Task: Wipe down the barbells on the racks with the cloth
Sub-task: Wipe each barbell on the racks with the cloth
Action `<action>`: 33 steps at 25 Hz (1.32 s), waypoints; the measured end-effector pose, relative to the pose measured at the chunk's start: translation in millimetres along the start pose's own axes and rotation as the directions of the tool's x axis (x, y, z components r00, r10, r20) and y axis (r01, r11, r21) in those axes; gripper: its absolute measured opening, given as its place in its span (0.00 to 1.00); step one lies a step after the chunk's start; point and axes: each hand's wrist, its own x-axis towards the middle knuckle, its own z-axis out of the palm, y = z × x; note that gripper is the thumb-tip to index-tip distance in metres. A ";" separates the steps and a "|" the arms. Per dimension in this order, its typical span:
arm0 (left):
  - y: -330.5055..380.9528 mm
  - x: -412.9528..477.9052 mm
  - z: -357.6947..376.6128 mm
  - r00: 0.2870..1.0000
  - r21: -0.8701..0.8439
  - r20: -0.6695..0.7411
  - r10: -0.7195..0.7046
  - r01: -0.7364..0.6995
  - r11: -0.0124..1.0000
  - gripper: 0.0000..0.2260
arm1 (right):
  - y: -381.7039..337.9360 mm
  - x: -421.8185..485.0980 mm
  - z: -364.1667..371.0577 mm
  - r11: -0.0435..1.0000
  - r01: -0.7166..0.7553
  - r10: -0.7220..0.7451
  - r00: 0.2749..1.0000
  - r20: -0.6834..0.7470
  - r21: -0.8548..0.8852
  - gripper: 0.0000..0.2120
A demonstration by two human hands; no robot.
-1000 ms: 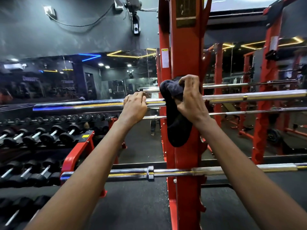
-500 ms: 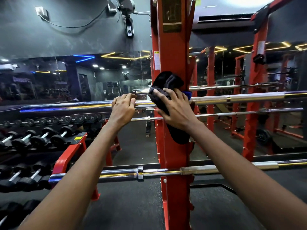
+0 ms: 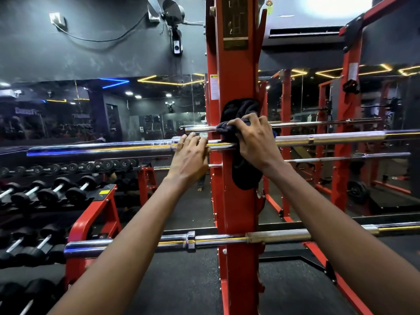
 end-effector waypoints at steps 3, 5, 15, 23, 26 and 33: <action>24.2 11.3 6.9 0.998 0.016 0.056 0.012 -0.013 1.000 0.23 | 26.3 -4.3 -21.7 0.994 -0.102 0.103 0.994 0.022 -0.030 0.16; 34.1 18.0 12.2 0.994 0.031 0.100 -0.038 0.035 0.999 0.23 | 42.3 -13.1 -23.9 0.989 -0.150 0.150 0.987 0.065 0.000 0.16; 50.3 24.4 16.1 0.987 0.053 0.072 -0.145 0.142 0.988 0.23 | 96.4 -36.2 -12.1 0.908 -0.373 0.397 0.912 -0.104 0.190 0.22; 93.3 38.7 33.9 0.989 -0.197 0.037 -0.141 0.145 0.970 0.20 | 114.4 -57.9 -11.1 0.989 -0.123 0.126 0.991 -0.038 0.087 0.18; 97.3 37.8 36.7 0.982 -0.163 0.063 -0.178 0.186 0.969 0.20 | 136.3 -60.4 -13.5 0.960 -0.248 0.265 0.955 -0.135 0.130 0.16; 99.6 38.4 40.5 0.977 -0.187 0.001 -0.213 0.209 0.960 0.17 | 117.2 -67.6 -6.1 0.990 -0.060 0.062 0.998 -0.013 0.128 0.21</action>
